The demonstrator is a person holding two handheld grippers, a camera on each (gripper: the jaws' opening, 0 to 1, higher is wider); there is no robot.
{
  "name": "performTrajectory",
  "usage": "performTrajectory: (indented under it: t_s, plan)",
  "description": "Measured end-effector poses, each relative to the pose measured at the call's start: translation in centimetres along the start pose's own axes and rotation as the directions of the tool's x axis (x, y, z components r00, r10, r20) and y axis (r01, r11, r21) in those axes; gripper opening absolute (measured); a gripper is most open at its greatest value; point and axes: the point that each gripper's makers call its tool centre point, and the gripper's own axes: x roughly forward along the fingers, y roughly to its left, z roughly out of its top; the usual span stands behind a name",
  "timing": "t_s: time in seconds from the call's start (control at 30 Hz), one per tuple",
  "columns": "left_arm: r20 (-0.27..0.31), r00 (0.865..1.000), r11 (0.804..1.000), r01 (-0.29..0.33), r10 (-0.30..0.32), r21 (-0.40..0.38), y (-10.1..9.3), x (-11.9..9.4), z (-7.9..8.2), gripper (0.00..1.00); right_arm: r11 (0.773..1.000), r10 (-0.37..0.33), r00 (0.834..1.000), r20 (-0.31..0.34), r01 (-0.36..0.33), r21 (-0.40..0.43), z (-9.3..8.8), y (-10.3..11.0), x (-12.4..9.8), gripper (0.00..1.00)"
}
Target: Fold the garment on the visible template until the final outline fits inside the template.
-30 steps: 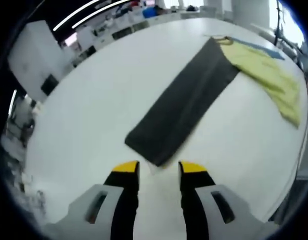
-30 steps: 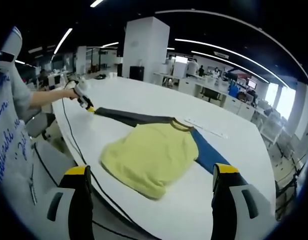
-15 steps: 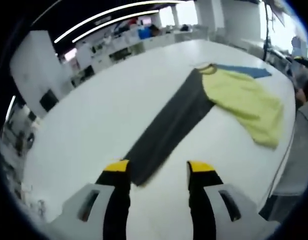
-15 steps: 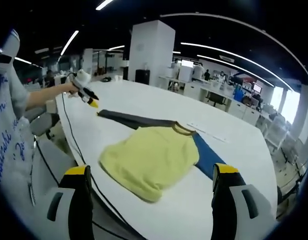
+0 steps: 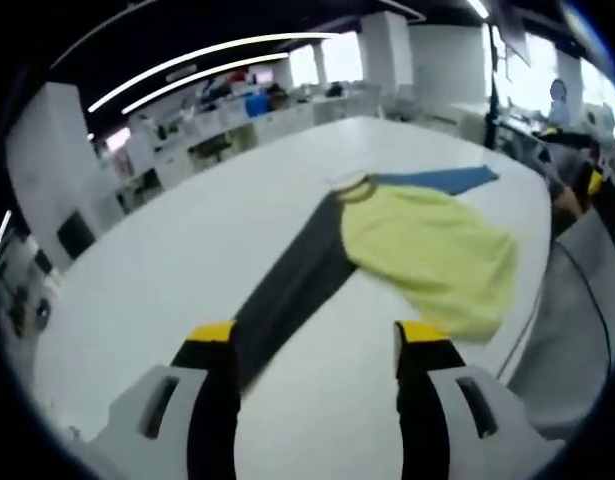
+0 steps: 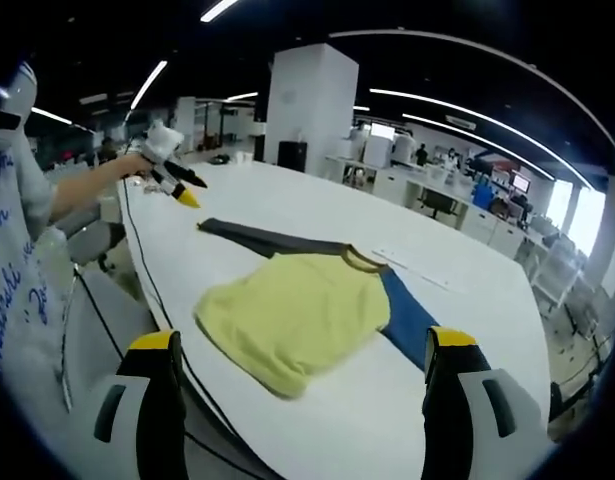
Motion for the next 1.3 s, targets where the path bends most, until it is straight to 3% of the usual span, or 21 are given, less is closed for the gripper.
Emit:
performTrajectory:
  t_s: [0.57,0.77,0.83,1.1,1.3]
  plan:
    - [0.083,0.988,0.991,0.128,-0.132,0.050,-6.4,-1.8,2.7,0.73,0.998,0.050,0.999,0.006,-0.050,-0.032,-0.4,-1.4,-0.4,1.00]
    - [0.102,0.987,0.989,0.111,-0.121,0.096,-8.3,-3.3,4.1,0.77,0.998,0.019,1.000,-0.016,-0.020,-0.065,-0.8,-2.0,-1.2,1.00]
    - [0.136,0.981,0.987,0.124,-0.138,0.107,-9.4,-3.9,4.9,0.80,0.998,0.014,1.000,-0.017,-0.015,-0.066,-0.9,-2.1,-1.4,1.00]
    - [0.154,0.980,0.985,0.109,-0.129,0.133,-11.6,-5.4,5.8,0.84,0.999,-0.009,1.000,-0.010,0.008,-0.037,-1.4,-2.6,-2.6,1.00]
    - [0.165,0.978,0.985,0.108,-0.130,0.132,-12.6,-6.3,5.6,0.90,0.999,-0.014,0.999,-0.045,0.012,-0.030,-2.8,-2.3,-3.3,1.00]
